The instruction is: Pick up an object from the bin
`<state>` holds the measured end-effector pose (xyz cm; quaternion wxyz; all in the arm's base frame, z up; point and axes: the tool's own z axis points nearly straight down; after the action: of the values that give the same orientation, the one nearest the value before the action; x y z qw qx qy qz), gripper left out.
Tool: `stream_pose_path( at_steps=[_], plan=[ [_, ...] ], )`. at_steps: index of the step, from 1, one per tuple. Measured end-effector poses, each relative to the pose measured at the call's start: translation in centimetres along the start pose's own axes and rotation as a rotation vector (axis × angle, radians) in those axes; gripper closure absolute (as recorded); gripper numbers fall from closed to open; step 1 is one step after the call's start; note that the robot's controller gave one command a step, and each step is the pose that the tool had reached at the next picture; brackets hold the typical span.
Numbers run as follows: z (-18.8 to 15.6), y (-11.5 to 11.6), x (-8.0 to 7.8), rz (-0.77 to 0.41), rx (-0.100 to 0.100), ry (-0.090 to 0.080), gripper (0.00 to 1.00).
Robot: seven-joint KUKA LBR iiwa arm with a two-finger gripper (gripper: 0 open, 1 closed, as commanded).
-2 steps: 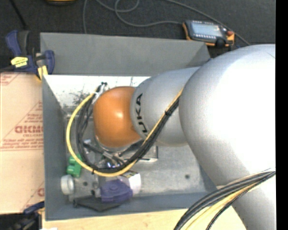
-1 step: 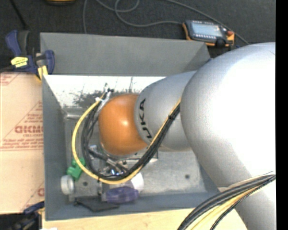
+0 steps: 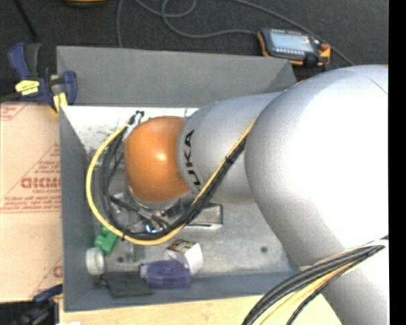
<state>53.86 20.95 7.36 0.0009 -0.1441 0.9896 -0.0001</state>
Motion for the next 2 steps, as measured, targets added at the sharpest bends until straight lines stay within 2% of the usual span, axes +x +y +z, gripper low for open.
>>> stream_pose_path(
  at_steps=[1,2],
  plan=[
    [-2.8,-0.5,-2.1,-0.247,-0.001,0.000,0.00],
    [-6.3,1.0,0.1,-0.162,-0.001,0.001,0.00]
  ],
)
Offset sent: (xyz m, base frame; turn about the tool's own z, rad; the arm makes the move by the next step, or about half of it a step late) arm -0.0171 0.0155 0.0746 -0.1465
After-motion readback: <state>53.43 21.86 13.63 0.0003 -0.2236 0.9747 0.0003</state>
